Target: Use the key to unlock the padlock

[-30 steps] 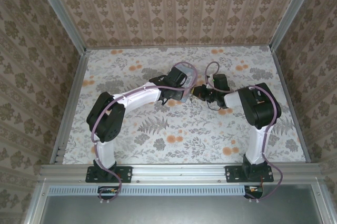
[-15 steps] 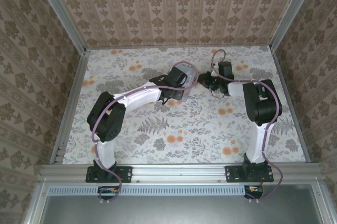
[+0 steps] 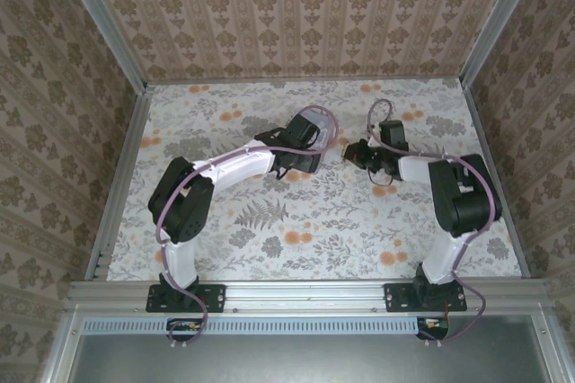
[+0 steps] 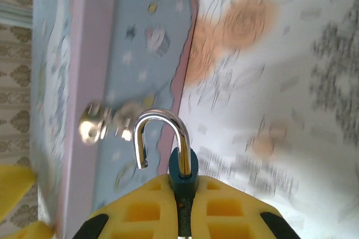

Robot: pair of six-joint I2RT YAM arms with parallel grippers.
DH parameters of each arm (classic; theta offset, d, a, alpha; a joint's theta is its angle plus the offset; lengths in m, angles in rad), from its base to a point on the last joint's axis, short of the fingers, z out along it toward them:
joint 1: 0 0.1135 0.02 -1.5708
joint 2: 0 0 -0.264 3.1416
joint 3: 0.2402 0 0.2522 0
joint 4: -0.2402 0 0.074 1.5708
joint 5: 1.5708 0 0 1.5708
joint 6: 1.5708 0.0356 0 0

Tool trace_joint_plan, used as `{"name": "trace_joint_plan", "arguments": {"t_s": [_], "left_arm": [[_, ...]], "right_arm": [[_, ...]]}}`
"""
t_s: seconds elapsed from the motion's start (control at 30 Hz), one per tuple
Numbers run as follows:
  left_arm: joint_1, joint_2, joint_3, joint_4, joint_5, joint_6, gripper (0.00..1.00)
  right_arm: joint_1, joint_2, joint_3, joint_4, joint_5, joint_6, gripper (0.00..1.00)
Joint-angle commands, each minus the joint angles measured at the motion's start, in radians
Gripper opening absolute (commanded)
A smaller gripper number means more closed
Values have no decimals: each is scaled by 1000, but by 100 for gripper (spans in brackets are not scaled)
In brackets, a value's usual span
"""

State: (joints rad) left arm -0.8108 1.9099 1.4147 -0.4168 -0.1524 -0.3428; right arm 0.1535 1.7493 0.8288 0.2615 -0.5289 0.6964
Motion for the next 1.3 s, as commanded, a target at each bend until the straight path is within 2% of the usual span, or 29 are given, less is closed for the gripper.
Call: {"name": "trace_joint_plan", "arguments": {"t_s": [0.0,0.23,0.4,0.6,0.67,0.8,0.97,1.07,1.13,1.2,1.27], "left_arm": [[7,13,-32,-205,102,-9,79],[18,-103,-15,-190,154,-42,89],[35,-191,-27,-181,188,-72,91],[62,-310,-83,-166,198,-106,92],[79,-362,-116,-166,200,-118,92],[117,-479,-184,-173,210,-133,92],[173,-612,-266,-196,223,-149,93],[214,-685,-304,-217,212,-150,93],[253,-734,-331,-228,184,-150,93],[289,-780,-361,-228,136,-153,94],[332,-825,-391,-221,75,-147,94]], "right_arm": [[61,-121,-89,-4,-1,4,0],[291,-259,-279,81,87,112,0],[436,-251,-348,190,158,212,0],[489,-195,-353,224,188,234,2],[486,-202,-355,196,210,216,11],[466,-245,-343,81,257,170,39],[390,-318,-358,-35,265,150,53],[342,-425,-369,-109,263,132,64],[313,-514,-360,-188,270,105,76],[280,-596,-333,-281,288,67,88],[240,-674,-295,-374,314,21,95]]}}
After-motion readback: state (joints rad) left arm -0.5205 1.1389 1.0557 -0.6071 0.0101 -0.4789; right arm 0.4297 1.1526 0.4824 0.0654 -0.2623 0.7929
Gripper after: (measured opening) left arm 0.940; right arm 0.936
